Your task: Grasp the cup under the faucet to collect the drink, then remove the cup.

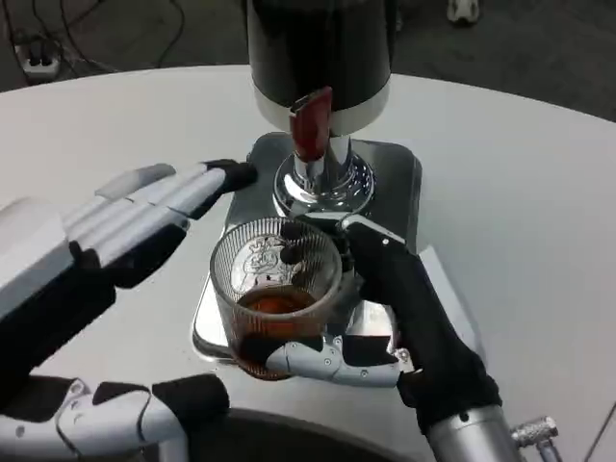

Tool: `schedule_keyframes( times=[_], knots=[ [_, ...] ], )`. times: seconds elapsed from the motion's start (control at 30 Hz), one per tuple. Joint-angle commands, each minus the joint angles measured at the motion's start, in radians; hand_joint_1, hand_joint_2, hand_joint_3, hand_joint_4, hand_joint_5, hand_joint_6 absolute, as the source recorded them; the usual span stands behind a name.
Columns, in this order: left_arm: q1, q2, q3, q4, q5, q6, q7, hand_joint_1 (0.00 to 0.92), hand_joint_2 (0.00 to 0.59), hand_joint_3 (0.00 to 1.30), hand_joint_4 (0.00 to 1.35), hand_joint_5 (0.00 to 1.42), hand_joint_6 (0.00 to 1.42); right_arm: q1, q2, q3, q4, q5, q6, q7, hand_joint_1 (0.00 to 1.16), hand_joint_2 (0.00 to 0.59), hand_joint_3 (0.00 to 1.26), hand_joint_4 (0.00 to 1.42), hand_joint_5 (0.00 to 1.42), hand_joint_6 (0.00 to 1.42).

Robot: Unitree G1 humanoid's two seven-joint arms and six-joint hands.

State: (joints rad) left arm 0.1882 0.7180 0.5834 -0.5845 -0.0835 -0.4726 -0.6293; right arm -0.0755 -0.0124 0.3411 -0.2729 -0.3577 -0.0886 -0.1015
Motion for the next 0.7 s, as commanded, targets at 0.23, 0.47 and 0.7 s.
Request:
schedule_keyframes(
  times=[0.23,0.47,0.7],
  knots=[
    [0.157,0.011,0.095,0.030,-0.027,-0.212,-0.051,0.000,0.178,0.00,0.00,0.00,0.00,0.045,-0.080,-0.049,-0.190,0.082,0.026,0.180,0.92,0.091,0.84,0.87,1.09,1.05],
    [0.232,0.004,0.150,0.049,-0.048,-0.292,-0.053,0.000,0.176,0.00,0.00,0.00,0.00,0.045,-0.104,-0.085,-0.249,0.125,0.063,0.246,0.92,0.091,0.84,0.87,1.08,1.05],
    [0.324,-0.005,0.230,0.040,-0.070,-0.334,-0.058,0.000,0.176,0.00,0.00,0.00,0.00,0.033,-0.125,-0.133,-0.325,0.164,0.124,0.302,0.92,0.088,0.84,0.87,1.08,1.05]
  ],
)
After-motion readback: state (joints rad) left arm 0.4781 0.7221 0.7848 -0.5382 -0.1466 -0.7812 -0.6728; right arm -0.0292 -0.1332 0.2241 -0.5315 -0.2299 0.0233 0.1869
